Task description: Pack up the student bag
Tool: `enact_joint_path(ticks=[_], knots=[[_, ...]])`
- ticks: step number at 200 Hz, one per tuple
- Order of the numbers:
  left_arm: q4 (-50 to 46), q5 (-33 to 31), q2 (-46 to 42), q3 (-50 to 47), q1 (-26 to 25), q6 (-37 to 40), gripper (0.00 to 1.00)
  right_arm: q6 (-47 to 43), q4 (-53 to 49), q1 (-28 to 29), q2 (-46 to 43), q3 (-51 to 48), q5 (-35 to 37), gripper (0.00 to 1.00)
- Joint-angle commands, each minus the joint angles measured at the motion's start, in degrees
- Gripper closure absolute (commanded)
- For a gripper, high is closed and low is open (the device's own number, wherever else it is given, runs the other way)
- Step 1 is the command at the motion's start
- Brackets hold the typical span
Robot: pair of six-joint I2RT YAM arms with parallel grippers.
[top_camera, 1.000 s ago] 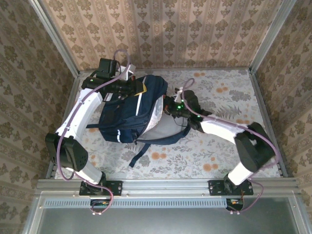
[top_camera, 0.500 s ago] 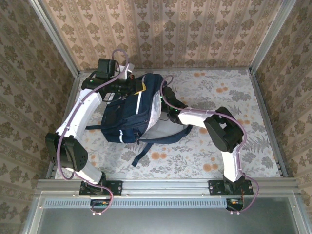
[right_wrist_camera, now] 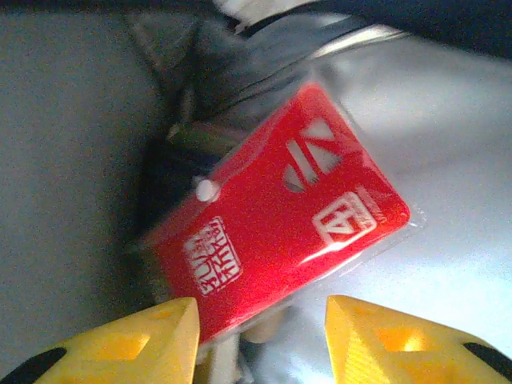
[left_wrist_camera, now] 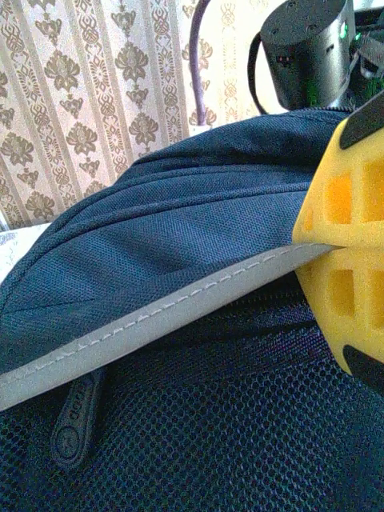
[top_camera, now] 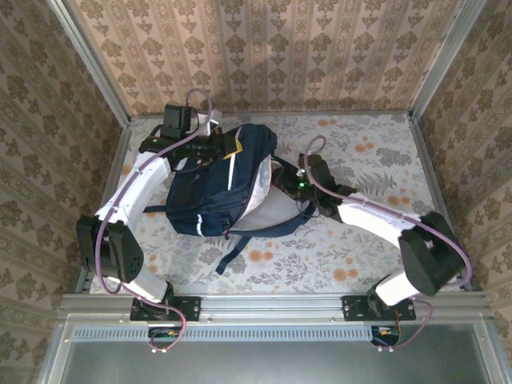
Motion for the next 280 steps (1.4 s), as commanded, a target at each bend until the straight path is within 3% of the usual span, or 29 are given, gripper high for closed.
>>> enact_joint_path(ticks=[1,31,66,125,191,239,280], knots=[[7.01,1.76,-2.5,-1.06,-0.14,-2.38,1.0,-5.18,-15.05,-0.22,-9.64,1.24,10.03,0.59],[8.53,0.82,-1.6,-2.87,-2.35,-3.13,1.0,-9.11,-28.67,-0.35,-17.12,6.93,13.79,0.64],[10.83,-0.26,-0.34,-4.58,-4.17,-4.02,1.0,-6.7,-38.75,0.45,-16.54,14.62,9.21,0.67],[10.65,-0.28,0.37,-4.74,-4.62,-3.77,1.0,-7.51,-37.8,1.6,-13.72,16.27,6.64,0.67],[11.63,-1.79,2.39,-5.38,-6.85,-3.9,1.0,-1.25,-47.61,8.0,-8.11,28.23,13.73,0.66],[11.61,-2.82,3.74,-4.67,-9.15,-3.77,1.0,3.72,-55.03,10.3,-1.01,34.98,18.9,0.55],[11.32,-3.29,3.96,-4.68,-9.55,-3.69,1.0,6.21,-54.68,10.43,1.18,34.93,18.88,0.48]])
